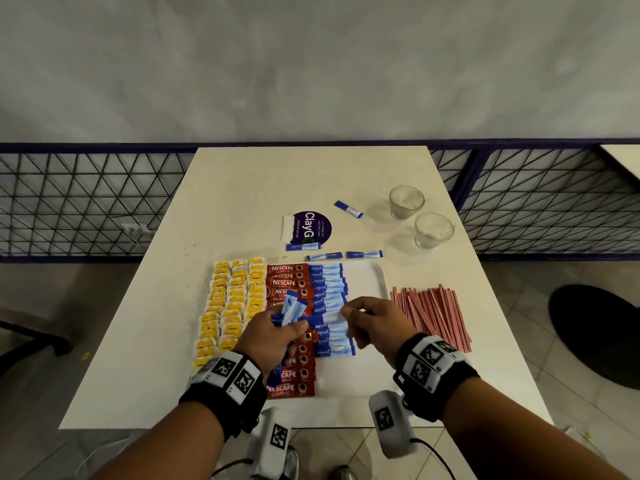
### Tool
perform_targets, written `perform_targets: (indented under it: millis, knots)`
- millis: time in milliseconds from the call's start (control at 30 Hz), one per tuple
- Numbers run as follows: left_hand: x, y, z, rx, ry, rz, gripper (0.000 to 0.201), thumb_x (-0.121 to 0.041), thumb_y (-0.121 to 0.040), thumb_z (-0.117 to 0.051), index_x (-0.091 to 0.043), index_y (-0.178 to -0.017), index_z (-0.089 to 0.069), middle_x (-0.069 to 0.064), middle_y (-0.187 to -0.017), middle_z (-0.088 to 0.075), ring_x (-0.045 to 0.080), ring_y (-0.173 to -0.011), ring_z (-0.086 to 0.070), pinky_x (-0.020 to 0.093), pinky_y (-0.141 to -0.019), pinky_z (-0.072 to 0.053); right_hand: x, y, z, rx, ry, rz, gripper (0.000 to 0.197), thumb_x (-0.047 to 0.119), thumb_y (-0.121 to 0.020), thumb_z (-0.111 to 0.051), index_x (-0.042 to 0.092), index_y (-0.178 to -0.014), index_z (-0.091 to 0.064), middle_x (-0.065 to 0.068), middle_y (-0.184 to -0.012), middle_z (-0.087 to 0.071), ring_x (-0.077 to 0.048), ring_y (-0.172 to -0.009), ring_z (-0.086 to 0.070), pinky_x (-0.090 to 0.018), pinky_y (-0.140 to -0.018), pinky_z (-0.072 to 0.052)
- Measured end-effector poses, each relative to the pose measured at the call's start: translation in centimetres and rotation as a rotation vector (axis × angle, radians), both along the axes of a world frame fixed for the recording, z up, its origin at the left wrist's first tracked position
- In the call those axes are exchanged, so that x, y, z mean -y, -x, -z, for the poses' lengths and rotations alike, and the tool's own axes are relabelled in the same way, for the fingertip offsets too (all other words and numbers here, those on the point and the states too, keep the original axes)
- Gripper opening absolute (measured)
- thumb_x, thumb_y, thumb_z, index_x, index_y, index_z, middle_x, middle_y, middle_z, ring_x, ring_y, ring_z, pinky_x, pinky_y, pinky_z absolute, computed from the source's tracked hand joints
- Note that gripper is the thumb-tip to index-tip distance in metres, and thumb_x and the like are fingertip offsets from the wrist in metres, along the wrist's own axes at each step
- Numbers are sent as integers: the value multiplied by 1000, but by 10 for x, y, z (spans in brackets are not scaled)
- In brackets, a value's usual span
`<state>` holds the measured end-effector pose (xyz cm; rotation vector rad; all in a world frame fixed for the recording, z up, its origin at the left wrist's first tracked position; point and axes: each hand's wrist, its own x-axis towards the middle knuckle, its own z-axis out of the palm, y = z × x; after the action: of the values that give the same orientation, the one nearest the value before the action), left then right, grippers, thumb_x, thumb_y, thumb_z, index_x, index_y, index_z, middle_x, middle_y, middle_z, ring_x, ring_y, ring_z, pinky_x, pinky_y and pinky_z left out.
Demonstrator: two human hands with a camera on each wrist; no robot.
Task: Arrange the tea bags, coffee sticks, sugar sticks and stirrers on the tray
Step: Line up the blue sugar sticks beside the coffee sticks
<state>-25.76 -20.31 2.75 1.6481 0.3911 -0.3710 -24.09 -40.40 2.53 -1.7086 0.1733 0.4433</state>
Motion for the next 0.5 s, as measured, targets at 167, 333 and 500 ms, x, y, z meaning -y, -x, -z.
perform_targets:
  millis: [167,333,500]
  knots:
    - [13,2,-6,9,160,-125,14,-21,-93,-61,-9,-88,-67,5,-68,-65,13,-45,-45,23,-43,-38,8,3,-1,28,-65,46,10,13,-91,-61,7,-88,-68,-5,-77,-73,-18,-68,-68,-28,-65,-52]
    - [15,-2,4,66,-18,-106,6,-7,-88,-66,-10,-90,-70,1,-52,-55,16,-46,-43,29,-49,-39,11,5,-1,14,-160,114,7,3,-87,-63,6,-93,-64,-13,-80,-72,-21,-62,-66,-26,-58,-51]
    - [9,0,11,63,-160,-77,7,-14,-85,-70,-19,-89,-70,-3,-46,-53,15,-43,-45,28,-49,-42,18,5,14,-82,-46,102,8,0,-84,-65,6,-90,-63,-12,-76,-72,-19,-53,-62,-26,-53,-49]
